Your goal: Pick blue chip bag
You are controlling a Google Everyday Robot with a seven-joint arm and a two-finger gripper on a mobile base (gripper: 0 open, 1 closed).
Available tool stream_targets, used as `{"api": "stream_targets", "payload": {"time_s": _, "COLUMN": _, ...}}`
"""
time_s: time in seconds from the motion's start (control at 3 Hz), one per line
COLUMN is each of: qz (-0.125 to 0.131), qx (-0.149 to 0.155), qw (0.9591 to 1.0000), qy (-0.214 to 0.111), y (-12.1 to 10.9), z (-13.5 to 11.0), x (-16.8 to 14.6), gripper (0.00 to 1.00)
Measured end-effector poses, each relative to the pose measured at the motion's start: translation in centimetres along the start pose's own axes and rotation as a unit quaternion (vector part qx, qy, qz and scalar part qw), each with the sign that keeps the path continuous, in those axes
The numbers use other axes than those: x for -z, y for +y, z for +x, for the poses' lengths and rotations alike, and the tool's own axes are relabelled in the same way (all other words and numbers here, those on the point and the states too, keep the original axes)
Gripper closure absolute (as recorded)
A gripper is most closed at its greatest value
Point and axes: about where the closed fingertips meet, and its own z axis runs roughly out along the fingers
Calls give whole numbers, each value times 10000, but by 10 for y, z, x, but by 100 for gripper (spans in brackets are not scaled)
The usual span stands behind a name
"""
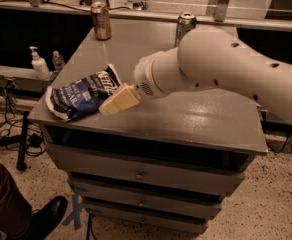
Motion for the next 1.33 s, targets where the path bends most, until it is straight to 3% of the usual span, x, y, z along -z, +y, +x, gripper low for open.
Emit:
{"api": "stream_targets", "payload": {"time_s": 0.33, "qz": -9, "qx": 33, "qw": 10000, "qy": -85, "y": -7, "z": -2, "x": -37, "gripper": 0}}
{"api": "stream_targets", "payload": {"time_s": 0.67, "qz": -23, "qx": 36, "qw": 9999, "qy": -110, "y": -8, "z": -2, "x": -65, "gripper": 16}}
{"api": "stream_targets", "payload": {"time_s": 1.33, "qz": 72, "qx": 1, "qw": 9999, "qy": -114, "y": -11, "z": 0, "x": -78, "gripper": 62}}
